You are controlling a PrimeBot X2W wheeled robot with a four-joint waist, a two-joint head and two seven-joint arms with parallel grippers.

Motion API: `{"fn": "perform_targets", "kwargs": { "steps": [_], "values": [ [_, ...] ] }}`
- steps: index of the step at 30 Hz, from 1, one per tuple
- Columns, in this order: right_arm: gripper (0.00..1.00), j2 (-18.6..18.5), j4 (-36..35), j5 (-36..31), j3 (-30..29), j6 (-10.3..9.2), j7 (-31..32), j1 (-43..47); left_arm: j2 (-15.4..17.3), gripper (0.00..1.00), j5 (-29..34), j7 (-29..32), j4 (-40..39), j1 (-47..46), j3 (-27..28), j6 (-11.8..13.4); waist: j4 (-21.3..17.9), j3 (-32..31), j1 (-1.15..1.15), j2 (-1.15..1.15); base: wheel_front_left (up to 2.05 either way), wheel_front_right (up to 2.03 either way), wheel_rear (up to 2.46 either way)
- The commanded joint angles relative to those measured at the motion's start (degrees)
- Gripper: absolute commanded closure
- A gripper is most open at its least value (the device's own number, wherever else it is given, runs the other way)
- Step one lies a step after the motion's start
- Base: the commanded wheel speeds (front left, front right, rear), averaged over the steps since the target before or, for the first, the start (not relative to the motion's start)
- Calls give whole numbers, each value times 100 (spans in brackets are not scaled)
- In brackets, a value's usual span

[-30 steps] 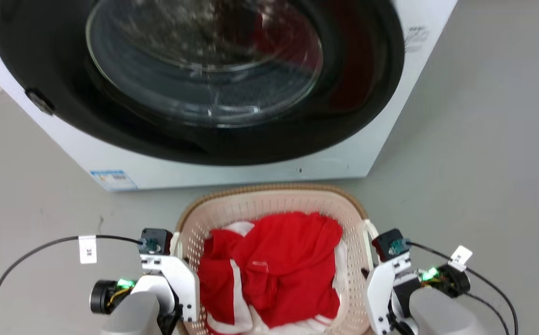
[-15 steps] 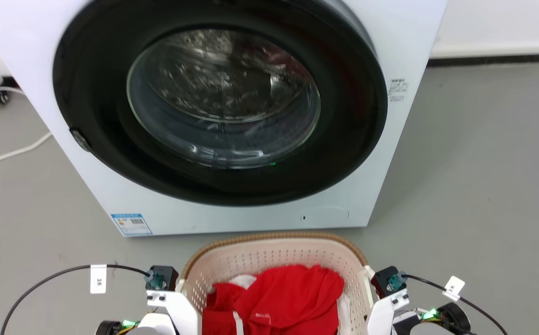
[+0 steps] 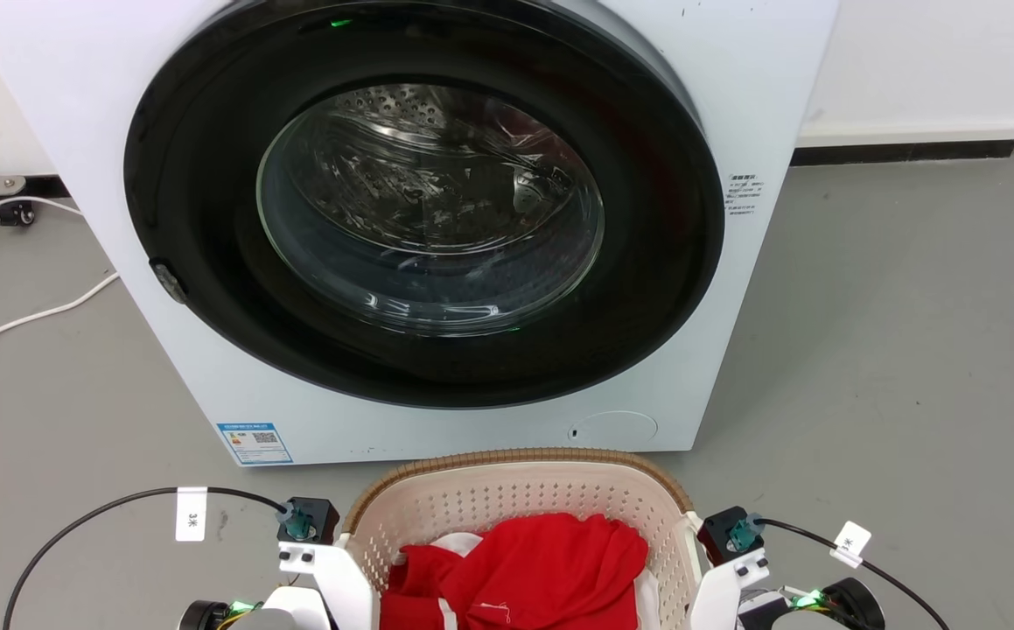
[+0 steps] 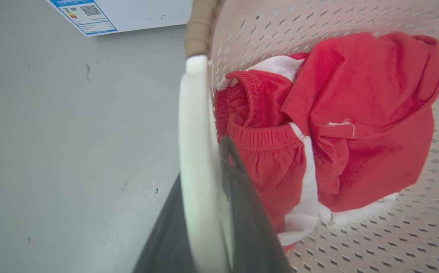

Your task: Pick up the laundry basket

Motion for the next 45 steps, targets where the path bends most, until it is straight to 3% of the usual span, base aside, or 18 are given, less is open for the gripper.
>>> {"fn": "perform_targets", "kwargs": {
  "steps": [1, 16, 45],
  "values": [
    [100, 18, -13, 34, 66, 46, 15, -26, -17, 100, -62, 43, -55, -66, -98, -56, -7, -19, 1, 0, 0, 0, 0],
    [100, -67, 40, 358, 310, 34, -40, -57, 70, 100, -709, 26, -24, -148, -721, -59, 32, -61, 1, 0, 0, 0, 0],
    [100, -99, 82, 708, 664, 34, -68, -136, 135, 100, -1428, -96, 83, -253, -1411, -58, 38, -21, 1, 0, 0, 0, 0]
  ]
}}
